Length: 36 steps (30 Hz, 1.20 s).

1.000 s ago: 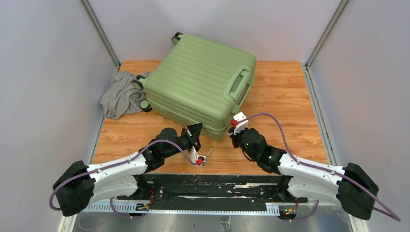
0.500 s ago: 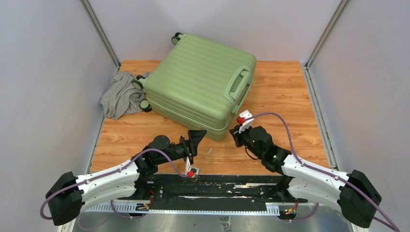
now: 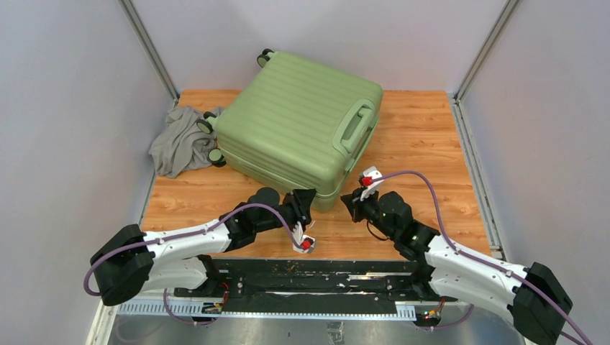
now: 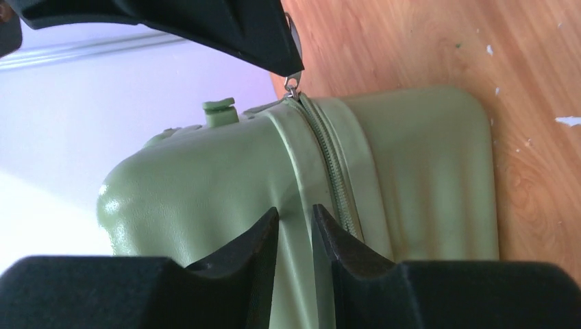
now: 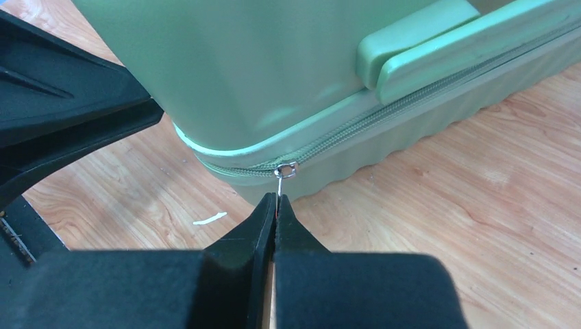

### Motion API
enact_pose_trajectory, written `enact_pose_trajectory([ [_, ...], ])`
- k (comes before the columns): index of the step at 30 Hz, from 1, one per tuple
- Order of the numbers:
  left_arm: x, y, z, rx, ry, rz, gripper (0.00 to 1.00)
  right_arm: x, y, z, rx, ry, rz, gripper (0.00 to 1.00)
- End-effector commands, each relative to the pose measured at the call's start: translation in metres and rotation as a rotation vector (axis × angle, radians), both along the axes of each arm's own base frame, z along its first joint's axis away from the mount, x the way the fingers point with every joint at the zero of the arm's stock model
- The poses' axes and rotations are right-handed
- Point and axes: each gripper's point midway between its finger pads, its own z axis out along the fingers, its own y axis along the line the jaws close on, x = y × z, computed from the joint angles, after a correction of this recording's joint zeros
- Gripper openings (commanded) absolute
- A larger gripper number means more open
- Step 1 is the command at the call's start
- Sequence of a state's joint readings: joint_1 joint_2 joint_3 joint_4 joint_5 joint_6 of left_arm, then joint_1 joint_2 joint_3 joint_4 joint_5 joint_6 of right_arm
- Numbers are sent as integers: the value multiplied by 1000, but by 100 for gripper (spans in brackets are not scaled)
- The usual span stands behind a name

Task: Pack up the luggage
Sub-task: Zip the luggage at the center of the board.

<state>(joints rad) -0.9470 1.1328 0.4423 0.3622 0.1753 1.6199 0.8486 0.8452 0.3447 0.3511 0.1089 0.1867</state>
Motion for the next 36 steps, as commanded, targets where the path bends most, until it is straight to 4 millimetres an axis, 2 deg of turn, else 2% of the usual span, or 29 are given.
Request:
enact_pose_trajectory([
  [1,3,-10,22,-30,-84,-23,30,-31,9,-19,35,88,94,0],
  [11,-9,-11,8,23,-128,-91,29,-16,1,-19,16,71,53,0],
  [12,-10,-13,7,30,-132,-100,29,-16,4,-17,17,68,69,0],
  [15,-9,-20,8,37,-148,-118,27,-37,28,-15,51,107,199,0],
  [20,-1,-26,23,16,-165,-97,26,-66,53,-14,41,96,314,0],
  [26,2,-26,28,12,-175,-84,26,-67,50,-3,56,61,317,0],
  [33,3,-30,34,-4,-171,-87,26,-83,85,3,64,67,437,0],
  [36,6,-31,40,-16,-175,-76,26,-79,90,0,60,76,415,0],
])
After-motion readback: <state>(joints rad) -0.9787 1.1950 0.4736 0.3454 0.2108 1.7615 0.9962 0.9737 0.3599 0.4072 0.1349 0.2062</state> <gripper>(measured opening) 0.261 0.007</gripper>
